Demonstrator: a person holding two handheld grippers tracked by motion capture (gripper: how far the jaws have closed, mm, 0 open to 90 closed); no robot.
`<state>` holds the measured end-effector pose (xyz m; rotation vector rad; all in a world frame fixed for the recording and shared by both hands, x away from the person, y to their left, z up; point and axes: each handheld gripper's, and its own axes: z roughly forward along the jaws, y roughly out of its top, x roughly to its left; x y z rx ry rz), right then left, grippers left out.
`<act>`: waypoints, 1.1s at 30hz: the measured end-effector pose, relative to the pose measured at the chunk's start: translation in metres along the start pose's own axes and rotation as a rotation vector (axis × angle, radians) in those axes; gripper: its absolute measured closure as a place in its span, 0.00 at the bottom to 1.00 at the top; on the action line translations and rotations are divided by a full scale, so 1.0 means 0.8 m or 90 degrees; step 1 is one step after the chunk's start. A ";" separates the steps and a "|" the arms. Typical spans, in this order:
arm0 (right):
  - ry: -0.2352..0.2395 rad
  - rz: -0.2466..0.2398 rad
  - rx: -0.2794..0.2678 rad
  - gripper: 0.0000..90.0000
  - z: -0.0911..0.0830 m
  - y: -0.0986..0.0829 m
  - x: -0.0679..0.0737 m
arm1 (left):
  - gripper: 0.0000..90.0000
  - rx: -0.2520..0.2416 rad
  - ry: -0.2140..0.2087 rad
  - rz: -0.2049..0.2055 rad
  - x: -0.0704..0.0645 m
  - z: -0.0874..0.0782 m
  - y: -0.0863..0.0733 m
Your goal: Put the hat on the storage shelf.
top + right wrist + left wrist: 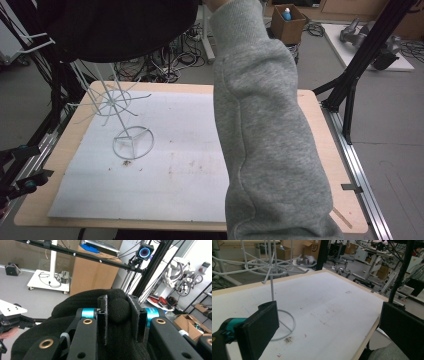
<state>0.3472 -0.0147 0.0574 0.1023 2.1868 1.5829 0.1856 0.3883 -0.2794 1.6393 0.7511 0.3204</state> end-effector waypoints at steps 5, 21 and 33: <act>-0.001 0.011 -0.004 0.80 0.002 -0.015 -0.002 | 0.03 0.005 0.000 -0.001 0.000 0.003 -0.001; 0.006 0.026 0.005 0.80 0.003 -0.072 0.005 | 0.03 0.005 0.001 -0.001 0.000 0.004 -0.001; 0.018 0.046 0.032 0.80 0.009 -0.122 0.016 | 0.03 0.004 0.005 0.007 -0.004 0.005 -0.001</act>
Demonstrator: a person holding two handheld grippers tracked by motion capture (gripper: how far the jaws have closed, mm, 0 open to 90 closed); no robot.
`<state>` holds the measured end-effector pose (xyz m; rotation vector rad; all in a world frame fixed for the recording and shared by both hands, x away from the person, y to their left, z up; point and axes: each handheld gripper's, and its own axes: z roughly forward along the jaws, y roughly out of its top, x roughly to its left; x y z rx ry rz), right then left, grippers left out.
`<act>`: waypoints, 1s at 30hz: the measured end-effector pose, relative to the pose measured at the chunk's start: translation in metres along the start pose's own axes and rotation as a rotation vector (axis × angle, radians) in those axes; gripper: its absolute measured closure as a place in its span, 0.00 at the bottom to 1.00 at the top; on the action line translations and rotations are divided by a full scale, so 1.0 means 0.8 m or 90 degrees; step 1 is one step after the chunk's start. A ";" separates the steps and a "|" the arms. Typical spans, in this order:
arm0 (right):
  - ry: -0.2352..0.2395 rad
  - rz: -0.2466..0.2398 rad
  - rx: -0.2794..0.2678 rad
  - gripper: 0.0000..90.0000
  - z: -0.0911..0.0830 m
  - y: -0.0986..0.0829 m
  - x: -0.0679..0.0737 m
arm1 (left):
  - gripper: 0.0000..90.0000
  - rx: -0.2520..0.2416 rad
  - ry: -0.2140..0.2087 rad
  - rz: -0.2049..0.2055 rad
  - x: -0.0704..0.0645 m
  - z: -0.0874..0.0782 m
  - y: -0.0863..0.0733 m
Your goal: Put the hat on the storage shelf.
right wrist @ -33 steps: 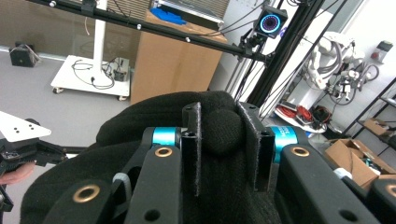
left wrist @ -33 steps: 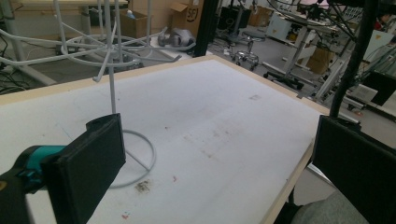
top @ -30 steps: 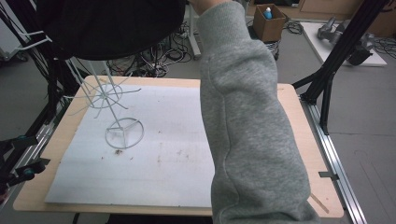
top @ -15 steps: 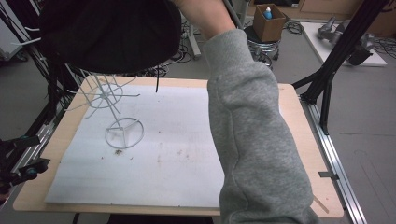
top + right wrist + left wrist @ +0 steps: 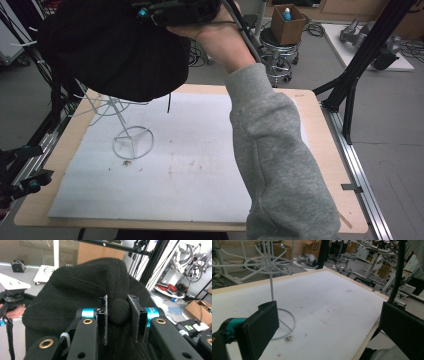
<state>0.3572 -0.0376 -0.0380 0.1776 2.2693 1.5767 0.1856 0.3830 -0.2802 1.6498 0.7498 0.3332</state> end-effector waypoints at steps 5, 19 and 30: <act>0.006 0.013 0.014 0.80 0.009 -0.023 -0.002 | 0.03 0.006 0.002 0.000 -0.001 0.002 -0.001; 0.019 0.056 0.048 0.80 0.033 -0.088 -0.012 | 0.03 0.006 0.003 -0.002 0.001 0.003 -0.001; 0.037 0.081 0.066 0.79 0.052 -0.119 -0.018 | 0.03 0.010 0.003 -0.003 0.001 0.005 -0.002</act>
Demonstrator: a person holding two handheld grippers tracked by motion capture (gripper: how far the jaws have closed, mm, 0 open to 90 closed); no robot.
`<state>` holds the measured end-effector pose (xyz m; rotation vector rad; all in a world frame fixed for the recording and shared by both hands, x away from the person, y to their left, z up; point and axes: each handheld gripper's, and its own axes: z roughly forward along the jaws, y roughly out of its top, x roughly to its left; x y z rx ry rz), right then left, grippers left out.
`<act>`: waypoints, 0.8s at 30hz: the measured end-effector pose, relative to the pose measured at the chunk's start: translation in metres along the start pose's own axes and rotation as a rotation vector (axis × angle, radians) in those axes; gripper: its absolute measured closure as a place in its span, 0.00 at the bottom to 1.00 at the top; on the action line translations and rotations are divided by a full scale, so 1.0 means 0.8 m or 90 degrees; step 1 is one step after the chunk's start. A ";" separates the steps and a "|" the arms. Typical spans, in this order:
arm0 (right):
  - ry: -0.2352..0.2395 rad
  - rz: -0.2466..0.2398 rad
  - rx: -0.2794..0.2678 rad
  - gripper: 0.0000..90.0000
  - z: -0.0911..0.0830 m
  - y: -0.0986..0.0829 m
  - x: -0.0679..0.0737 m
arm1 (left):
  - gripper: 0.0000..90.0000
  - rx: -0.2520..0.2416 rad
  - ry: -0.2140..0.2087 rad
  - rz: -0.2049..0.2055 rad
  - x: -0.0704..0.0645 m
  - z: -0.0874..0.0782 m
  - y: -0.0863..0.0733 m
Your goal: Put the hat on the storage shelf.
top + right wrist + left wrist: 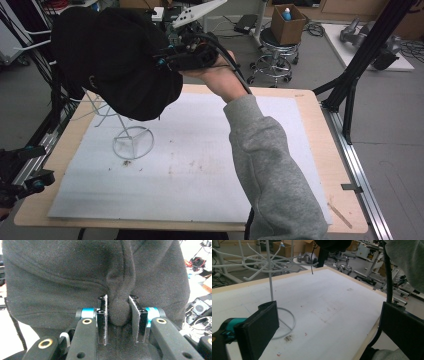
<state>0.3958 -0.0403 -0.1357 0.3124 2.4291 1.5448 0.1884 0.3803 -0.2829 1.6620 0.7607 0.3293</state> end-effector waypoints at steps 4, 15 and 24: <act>0.010 0.005 -0.003 0.79 0.003 -0.008 -0.001 | 0.03 0.002 0.001 0.001 0.000 0.000 0.000; 0.019 0.005 0.018 0.77 0.008 -0.018 0.000 | 0.03 0.002 0.003 0.004 -0.004 0.001 0.000; 0.039 0.010 0.040 0.75 0.015 -0.023 0.001 | 0.03 -0.013 0.016 0.012 -0.007 -0.005 0.002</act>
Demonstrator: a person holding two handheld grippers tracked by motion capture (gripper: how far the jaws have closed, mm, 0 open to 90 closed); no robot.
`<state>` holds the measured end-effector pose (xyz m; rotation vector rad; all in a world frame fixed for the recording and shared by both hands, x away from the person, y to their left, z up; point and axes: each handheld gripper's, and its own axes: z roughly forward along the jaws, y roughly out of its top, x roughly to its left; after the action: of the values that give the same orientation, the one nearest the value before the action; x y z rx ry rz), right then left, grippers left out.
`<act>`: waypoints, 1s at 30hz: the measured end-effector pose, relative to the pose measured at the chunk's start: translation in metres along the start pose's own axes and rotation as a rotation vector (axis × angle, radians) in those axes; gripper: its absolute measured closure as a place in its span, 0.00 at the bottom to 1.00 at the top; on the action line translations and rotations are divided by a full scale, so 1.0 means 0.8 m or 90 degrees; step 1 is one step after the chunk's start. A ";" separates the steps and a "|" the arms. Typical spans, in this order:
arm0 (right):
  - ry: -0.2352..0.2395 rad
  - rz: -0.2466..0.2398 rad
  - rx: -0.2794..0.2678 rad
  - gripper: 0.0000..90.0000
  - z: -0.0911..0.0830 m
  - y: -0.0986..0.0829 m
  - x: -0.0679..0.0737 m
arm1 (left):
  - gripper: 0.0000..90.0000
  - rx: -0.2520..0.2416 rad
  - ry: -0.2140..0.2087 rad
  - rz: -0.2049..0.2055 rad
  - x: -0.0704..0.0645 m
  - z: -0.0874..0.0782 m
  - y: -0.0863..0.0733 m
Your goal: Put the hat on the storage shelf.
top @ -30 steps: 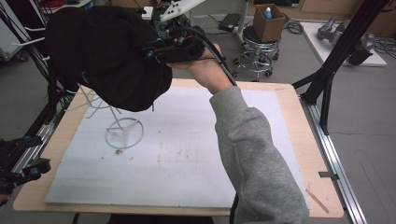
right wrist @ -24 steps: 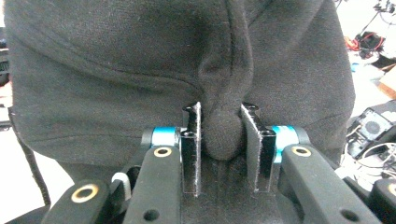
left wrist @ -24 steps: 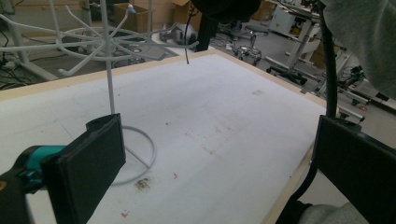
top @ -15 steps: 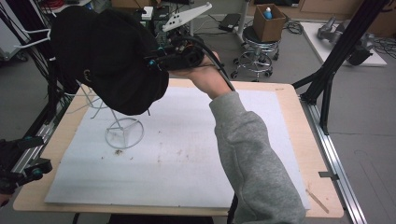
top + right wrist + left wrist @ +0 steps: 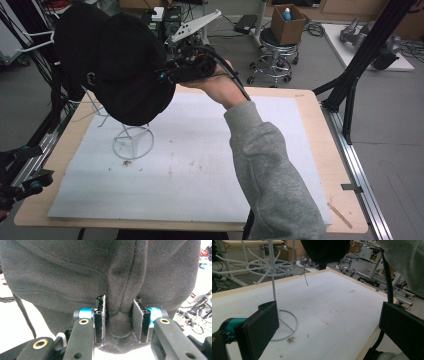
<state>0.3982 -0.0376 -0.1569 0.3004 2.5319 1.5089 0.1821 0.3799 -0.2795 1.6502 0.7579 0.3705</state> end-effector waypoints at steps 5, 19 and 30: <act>0.004 0.003 0.000 0.71 0.001 -0.001 0.000 | 0.03 0.003 0.000 -0.002 0.001 0.001 -0.001; 0.033 0.039 -0.015 0.29 0.001 -0.005 -0.003 | 0.03 0.004 0.000 -0.006 0.003 0.001 -0.002; -0.019 0.059 -0.018 0.11 -0.016 -0.010 -0.001 | 0.03 -0.005 -0.008 0.002 0.004 0.003 0.001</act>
<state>0.3951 -0.0525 -0.1583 0.4376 2.5029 1.5593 0.1862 0.3803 -0.2795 1.6457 0.7440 0.3653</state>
